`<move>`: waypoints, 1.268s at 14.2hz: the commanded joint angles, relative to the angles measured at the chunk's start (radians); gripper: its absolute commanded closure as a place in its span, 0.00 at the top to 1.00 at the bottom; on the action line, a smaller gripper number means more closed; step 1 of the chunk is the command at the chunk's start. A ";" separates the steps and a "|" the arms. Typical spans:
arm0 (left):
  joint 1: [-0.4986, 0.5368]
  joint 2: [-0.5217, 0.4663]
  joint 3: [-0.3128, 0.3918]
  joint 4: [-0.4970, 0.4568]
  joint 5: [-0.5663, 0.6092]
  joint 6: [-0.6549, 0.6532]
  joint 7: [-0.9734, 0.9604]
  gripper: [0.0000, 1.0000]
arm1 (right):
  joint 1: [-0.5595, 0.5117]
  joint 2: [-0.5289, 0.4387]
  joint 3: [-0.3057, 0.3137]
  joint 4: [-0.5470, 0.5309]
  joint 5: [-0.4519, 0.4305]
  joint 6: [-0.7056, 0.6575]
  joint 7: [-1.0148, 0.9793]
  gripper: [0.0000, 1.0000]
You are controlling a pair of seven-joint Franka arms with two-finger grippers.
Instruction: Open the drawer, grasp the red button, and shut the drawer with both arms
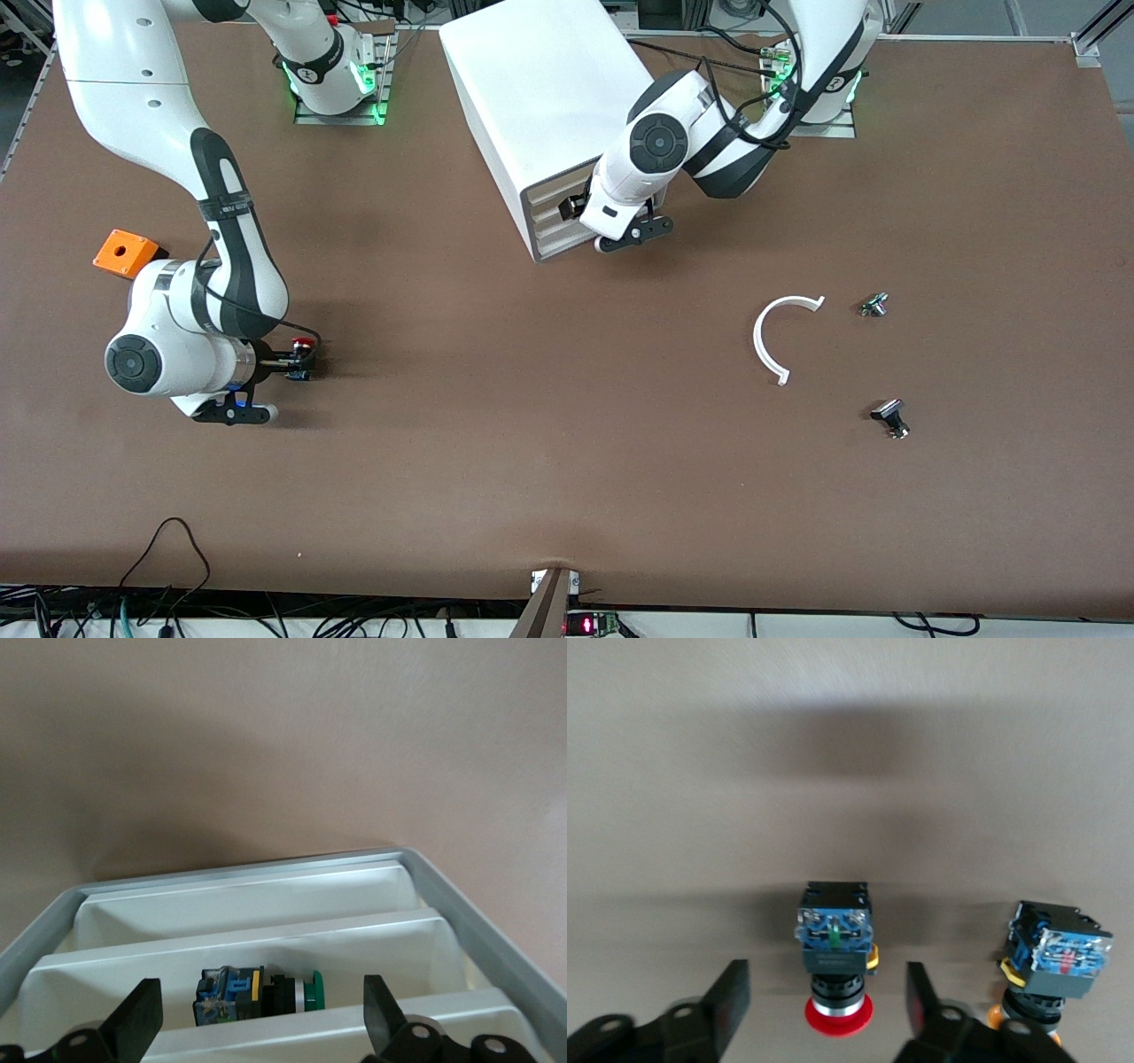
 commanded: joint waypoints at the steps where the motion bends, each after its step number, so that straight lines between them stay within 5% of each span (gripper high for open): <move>1: 0.074 -0.123 0.003 -0.020 -0.015 -0.055 0.031 1.00 | 0.001 -0.089 0.008 0.012 0.002 -0.010 -0.023 0.99; 4: 0.126 -0.195 0.083 0.013 0.027 -0.119 0.206 1.00 | 0.007 -0.181 0.008 0.022 -0.035 -0.019 -0.068 0.99; 7: 0.137 -0.231 0.216 0.107 0.151 -0.321 0.436 1.00 | 0.007 -0.264 0.005 0.023 -0.032 -0.018 -0.143 0.99; 12: 0.168 -0.254 0.425 0.340 0.209 -0.589 0.884 1.00 | -0.068 -0.433 0.065 0.023 -0.044 -0.163 -0.069 0.99; 18: 0.191 -0.285 0.534 0.495 0.193 -0.743 1.103 1.00 | -0.139 -0.592 0.128 0.023 -0.105 -0.369 -0.011 0.99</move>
